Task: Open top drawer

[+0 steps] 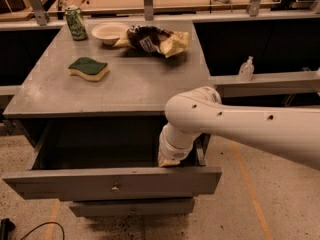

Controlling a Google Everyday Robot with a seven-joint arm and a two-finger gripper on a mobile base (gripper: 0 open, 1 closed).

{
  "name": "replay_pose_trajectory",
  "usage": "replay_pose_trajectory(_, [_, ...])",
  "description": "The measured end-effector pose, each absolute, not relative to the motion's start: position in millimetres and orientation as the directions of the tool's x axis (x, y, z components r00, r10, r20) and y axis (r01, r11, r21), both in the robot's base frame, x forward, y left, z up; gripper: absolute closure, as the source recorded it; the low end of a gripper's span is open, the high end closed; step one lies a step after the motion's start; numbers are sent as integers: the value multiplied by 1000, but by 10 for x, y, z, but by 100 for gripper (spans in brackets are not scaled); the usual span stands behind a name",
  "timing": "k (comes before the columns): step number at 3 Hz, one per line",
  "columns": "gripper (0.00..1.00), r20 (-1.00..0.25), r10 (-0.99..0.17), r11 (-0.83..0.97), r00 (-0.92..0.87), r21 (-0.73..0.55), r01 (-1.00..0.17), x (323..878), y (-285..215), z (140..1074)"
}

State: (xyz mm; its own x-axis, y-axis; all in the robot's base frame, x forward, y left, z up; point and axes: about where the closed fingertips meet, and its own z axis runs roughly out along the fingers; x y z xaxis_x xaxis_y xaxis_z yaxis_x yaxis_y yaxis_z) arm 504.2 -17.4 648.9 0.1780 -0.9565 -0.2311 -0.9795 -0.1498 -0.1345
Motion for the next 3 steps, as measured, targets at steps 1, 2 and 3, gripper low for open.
replay_pose_trajectory(1, [100, -270, -951, -147, 150, -34, -989, 4785, -193, 6532])
replay_pose_trajectory(2, [100, -301, -948, -137, 104, 88, -987, 4451, -236, 6517])
replay_pose_trajectory(3, [100, -331, -942, -135, 53, 231, -963, 4122, -253, 6446])
